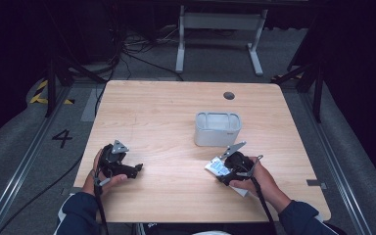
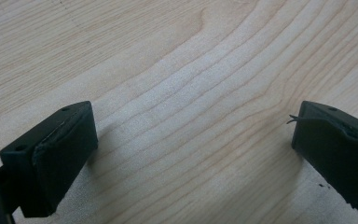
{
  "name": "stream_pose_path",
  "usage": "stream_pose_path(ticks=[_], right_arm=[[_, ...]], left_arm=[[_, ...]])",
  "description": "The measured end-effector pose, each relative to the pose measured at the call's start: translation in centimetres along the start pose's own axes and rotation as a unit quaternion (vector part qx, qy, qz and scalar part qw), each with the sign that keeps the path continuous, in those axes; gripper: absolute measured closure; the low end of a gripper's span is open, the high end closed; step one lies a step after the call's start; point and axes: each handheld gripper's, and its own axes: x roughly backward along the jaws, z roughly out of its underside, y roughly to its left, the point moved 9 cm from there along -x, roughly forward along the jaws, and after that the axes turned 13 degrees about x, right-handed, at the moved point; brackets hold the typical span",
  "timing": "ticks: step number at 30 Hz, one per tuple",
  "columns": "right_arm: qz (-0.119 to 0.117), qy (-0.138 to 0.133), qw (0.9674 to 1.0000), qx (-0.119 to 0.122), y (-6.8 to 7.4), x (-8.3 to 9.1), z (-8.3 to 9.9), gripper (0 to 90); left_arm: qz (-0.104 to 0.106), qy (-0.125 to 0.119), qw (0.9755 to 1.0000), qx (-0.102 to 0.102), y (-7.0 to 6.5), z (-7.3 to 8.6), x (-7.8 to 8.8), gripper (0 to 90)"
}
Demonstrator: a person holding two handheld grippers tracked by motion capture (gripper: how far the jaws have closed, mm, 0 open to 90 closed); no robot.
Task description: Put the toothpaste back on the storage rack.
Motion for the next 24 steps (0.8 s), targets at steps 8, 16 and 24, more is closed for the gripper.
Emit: stream_pose_path(ticks=[8, 16, 24], right_arm=[[-0.006, 0.009, 0.9998, 0.016, -0.1, 0.0, -0.3, 46.0], [-0.016, 0.017, 0.9994, 0.026, 0.0, -0.1, -0.5, 45.6], [-0.028, 0.037, 0.9979, 0.047, -0.1, -0.6, -1.2, 39.7]], left_arm=[[0.000, 0.000, 1.0000, 0.000, 0.0, 0.0, 0.0, 0.5], [-0.001, -0.001, 1.0000, -0.001, 0.0, 0.0, 0.0, 0.5], [-0.001, 0.002, 1.0000, -0.002, 0.1, 0.0, 0.0, 0.4]])
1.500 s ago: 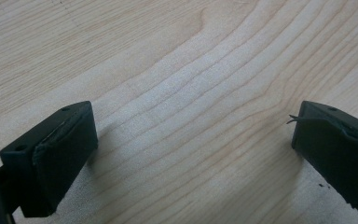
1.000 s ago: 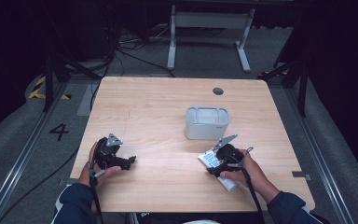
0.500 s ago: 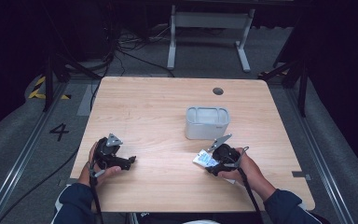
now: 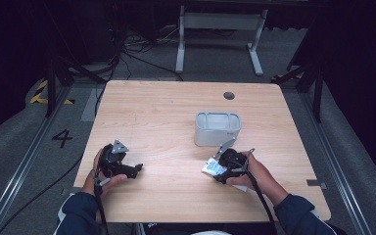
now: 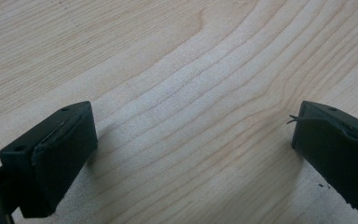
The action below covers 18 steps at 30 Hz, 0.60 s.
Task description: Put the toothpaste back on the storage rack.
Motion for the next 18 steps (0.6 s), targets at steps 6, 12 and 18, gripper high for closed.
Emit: stream_pose_path(ticks=[6, 12, 18], right_arm=[[-0.007, 0.002, 0.9999, 0.013, 0.14, 0.03, -0.19, 44.1], [-0.007, -0.006, 0.9997, 0.022, 0.13, 0.23, -0.18, 52.3], [-0.012, -0.018, 0.9994, 0.026, 0.20, 0.56, -0.20, 58.0]], left_arm=[[0.001, 0.000, 1.0000, 0.001, -0.04, 0.02, 0.00, 0.4], [0.000, 0.000, 1.0000, -0.002, 0.03, -0.02, 0.01, 0.4], [0.000, 0.000, 1.0000, 0.000, 0.00, 0.01, 0.01, 0.4]])
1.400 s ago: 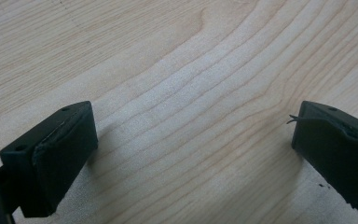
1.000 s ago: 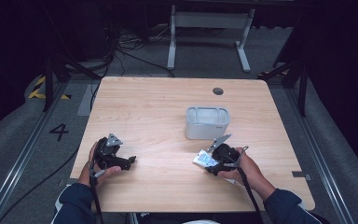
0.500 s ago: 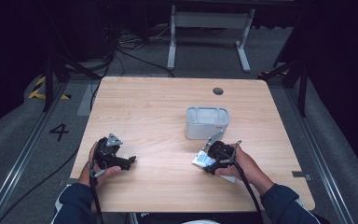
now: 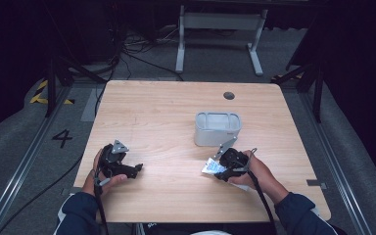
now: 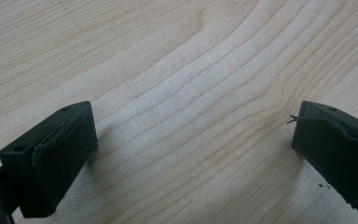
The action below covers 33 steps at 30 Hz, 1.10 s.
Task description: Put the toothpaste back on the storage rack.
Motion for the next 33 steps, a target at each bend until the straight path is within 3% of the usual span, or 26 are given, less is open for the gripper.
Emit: stream_pose_path(ticks=[14, 22, 33], right_arm=[[0.003, -0.054, 0.9985, -0.010, 0.1, 2.5, 0.0, 62.3], [0.001, -0.094, 0.9954, -0.018, 0.0, 4.2, -0.1, 63.5], [0.020, -0.127, 0.9913, -0.026, -0.8, 6.2, 0.7, 64.1]], left_arm=[[0.000, -0.001, 1.0000, -0.003, 0.0, 0.0, 0.0, 0.4], [0.000, -0.001, 1.0000, -0.003, 0.0, 0.0, 0.0, 0.4], [0.001, -0.001, 1.0000, 0.001, 0.0, 0.0, 0.0, 0.5]])
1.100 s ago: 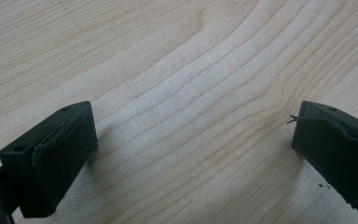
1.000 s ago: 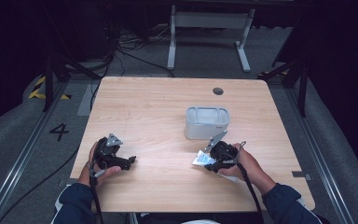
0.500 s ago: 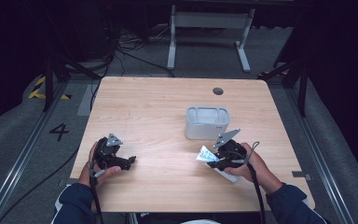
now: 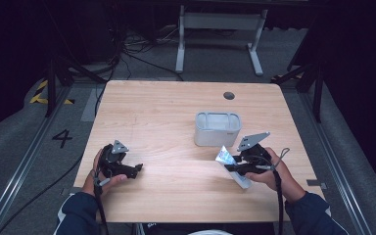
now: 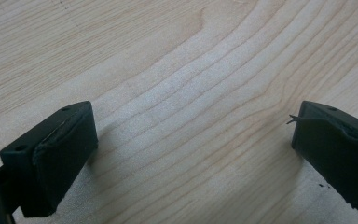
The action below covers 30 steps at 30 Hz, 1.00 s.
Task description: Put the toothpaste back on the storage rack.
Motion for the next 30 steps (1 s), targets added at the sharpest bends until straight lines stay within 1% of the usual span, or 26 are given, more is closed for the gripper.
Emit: stream_pose_path(ticks=[2, 6, 10, 13, 14, 16, 20, 24, 30], right_arm=[[0.001, -0.002, 1.0000, -0.001, 0.0, 0.2, 0.0, 64.2], [0.010, -0.014, 0.9999, -0.001, -0.3, 0.8, -0.2, 64.4], [0.015, -0.025, 0.9996, 0.004, -0.4, 1.3, -0.4, 64.5], [0.023, -0.037, 0.9990, 0.010, -0.4, 1.8, -0.7, 64.6], [0.023, -0.037, 0.9990, 0.010, -0.4, 1.8, -0.7, 64.6], [0.026, -0.047, 0.9984, 0.017, -0.3, 2.2, -1.0, 64.6], [0.031, -0.055, 0.9977, 0.023, -0.2, 2.6, -1.4, 64.6], [0.033, -0.069, 0.9967, 0.025, -0.1, 3.2, -1.9, 64.6], [0.038, -0.082, 0.9955, 0.030, 0.1, 3.9, -2.4, 64.7]], left_arm=[[-0.001, 0.000, 1.0000, -0.001, 0.0, 0.0, 0.0, 0.5], [0.000, 0.000, 1.0000, 0.000, 0.0, 0.0, 0.0, 0.5], [-0.001, 0.001, 1.0000, 0.000, 0.0, 0.0, 0.0, 0.5], [-0.001, 0.001, 1.0000, 0.000, 0.0, 0.0, 0.0, 0.5], [-0.001, 0.001, 1.0000, 0.000, 0.0, 0.0, 0.0, 0.5], [-0.001, 0.001, 1.0000, 0.000, 0.0, 0.0, 0.0, 0.5], [0.000, 0.001, 1.0000, 0.001, 0.0, 0.0, 0.0, 0.5], [-0.001, 0.001, 1.0000, 0.000, 0.0, 0.0, 0.0, 0.5], [-0.001, 0.001, 1.0000, 0.000, 0.0, 0.0, 0.0, 0.5]])
